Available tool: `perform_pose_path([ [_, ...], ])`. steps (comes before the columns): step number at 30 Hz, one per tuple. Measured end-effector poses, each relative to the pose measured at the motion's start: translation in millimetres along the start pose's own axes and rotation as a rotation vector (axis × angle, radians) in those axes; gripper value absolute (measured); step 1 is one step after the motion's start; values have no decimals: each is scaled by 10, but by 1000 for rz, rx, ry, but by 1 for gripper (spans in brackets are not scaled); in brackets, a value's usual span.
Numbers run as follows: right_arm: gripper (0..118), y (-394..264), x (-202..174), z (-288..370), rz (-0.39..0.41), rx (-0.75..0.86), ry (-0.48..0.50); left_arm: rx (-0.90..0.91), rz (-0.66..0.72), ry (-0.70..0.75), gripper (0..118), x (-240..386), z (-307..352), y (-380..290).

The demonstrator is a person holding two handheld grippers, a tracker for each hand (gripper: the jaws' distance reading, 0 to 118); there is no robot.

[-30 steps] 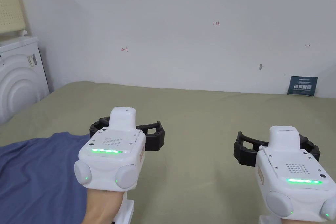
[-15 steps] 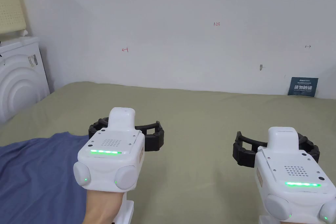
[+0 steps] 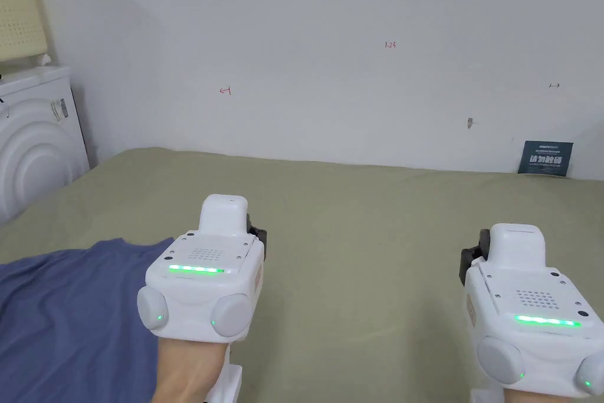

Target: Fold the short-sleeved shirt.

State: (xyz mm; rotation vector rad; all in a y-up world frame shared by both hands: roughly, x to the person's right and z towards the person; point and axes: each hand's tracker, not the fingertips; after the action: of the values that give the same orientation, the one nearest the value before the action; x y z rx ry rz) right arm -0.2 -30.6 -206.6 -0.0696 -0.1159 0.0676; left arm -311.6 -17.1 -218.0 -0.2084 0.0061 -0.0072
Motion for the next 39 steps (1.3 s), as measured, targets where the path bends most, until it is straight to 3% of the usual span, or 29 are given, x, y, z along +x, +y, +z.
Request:
perform_pose_path([
  [6,0,5,-44,-57,30,-15,14,-17,-19,0,0,-7,-14,-17],
  [10,0,-22,-295,-170,54,-27,71,-30,-13,57,0,-272,19,-20],
  [25,0,-66,-2686,-33,11,-66,639,-88,76,589,0,-2376,1284,-266],
  [31,0,-115,-3067,85,22,-75,710,-123,90,648,0,-2686,1502,-437],
  [39,0,-227,-3147,-43,41,-111,710,-162,102,598,0,-2752,1229,-518],
])
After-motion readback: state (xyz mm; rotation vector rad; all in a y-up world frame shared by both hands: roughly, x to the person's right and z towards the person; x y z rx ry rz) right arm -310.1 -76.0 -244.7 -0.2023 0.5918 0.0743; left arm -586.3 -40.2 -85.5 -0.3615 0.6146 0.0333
